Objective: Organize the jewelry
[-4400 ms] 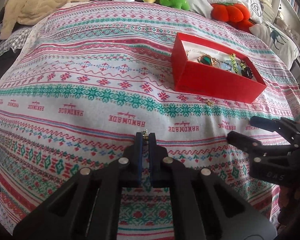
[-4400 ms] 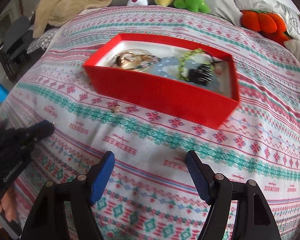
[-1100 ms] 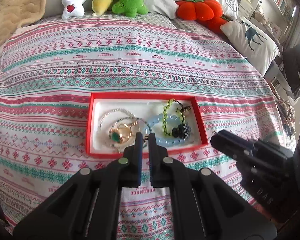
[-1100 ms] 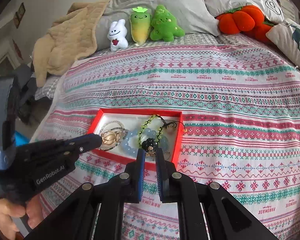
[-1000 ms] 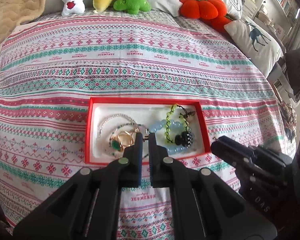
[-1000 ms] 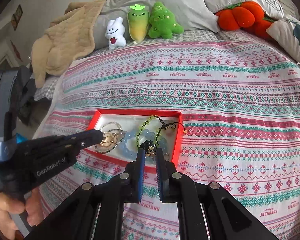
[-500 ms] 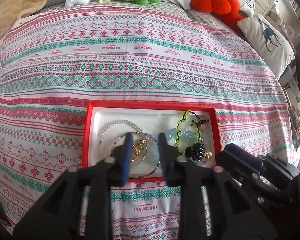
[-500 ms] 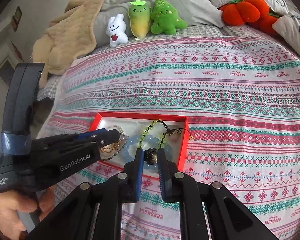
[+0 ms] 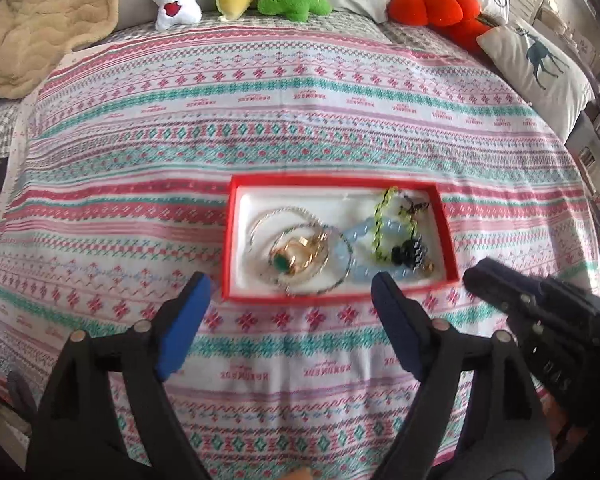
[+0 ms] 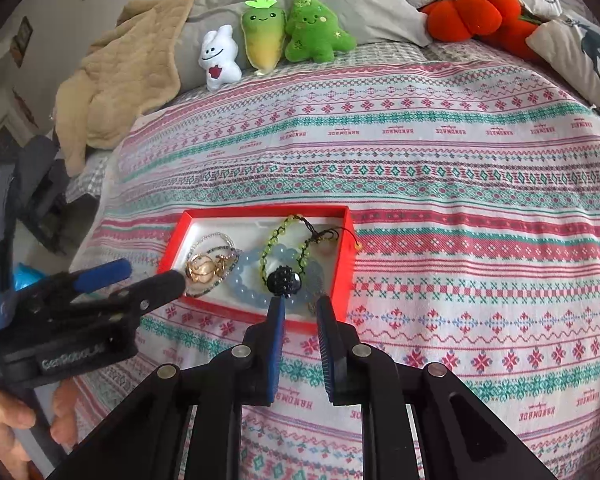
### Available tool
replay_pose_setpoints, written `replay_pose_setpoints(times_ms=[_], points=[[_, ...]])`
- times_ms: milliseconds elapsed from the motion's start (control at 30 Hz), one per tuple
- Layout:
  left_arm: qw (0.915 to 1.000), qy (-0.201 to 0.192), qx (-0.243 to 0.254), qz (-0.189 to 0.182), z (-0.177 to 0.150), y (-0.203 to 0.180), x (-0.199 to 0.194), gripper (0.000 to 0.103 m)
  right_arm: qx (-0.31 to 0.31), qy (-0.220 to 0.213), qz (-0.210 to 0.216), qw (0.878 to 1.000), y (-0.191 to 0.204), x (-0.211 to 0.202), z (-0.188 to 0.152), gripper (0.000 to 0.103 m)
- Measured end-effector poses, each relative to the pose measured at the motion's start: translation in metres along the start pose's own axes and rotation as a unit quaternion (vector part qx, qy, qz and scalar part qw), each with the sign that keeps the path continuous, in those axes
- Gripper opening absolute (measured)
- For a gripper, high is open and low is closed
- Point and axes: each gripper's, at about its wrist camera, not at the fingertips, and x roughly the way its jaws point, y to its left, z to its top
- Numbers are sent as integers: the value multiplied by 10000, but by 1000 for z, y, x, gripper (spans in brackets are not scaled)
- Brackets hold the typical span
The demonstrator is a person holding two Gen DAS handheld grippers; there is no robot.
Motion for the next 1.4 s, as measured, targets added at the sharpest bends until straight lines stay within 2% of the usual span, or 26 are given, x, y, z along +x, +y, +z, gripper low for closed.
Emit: replay_pose_setpoints(times_ms=[67,100,133,167,367,467,533,700,967,1400], points=[[9999,93,-65,121,-13,3,-2,88,2,11,-144,9999,1,-2,-6,32],[9997,146,-134,163,-22,6,-2,91,-12,21,-218,9998,1,-3,-10,59],[9995,172,-187,171,-28,7,-2,94,-22,11,-269,9996,2,-5,-15,80],[9994,186,-228,180,-34,9,-1,95,-44,-29,-292,9996,3,-8,-20,82],[9981,126,-102,597,-66,13,-4,99,-235,96,-492,9985,11,-20,-45,82],[9975,56,-75,702,-78,15,-6,100,-218,219,-638,9975,13,-24,-55,83],[9972,14,-78,738,-87,15,-7,101,-260,145,-790,9964,16,-28,-60,85],[9977,67,13,678,-99,11,-7,101,-554,-32,-1168,9916,26,-28,-69,86],[9986,37,-73,524,-102,11,-9,102,-331,231,-1219,9917,25,-9,-76,86],[9990,101,-178,395,-105,18,-8,102,-149,360,-1233,9916,20,0,-77,86]])
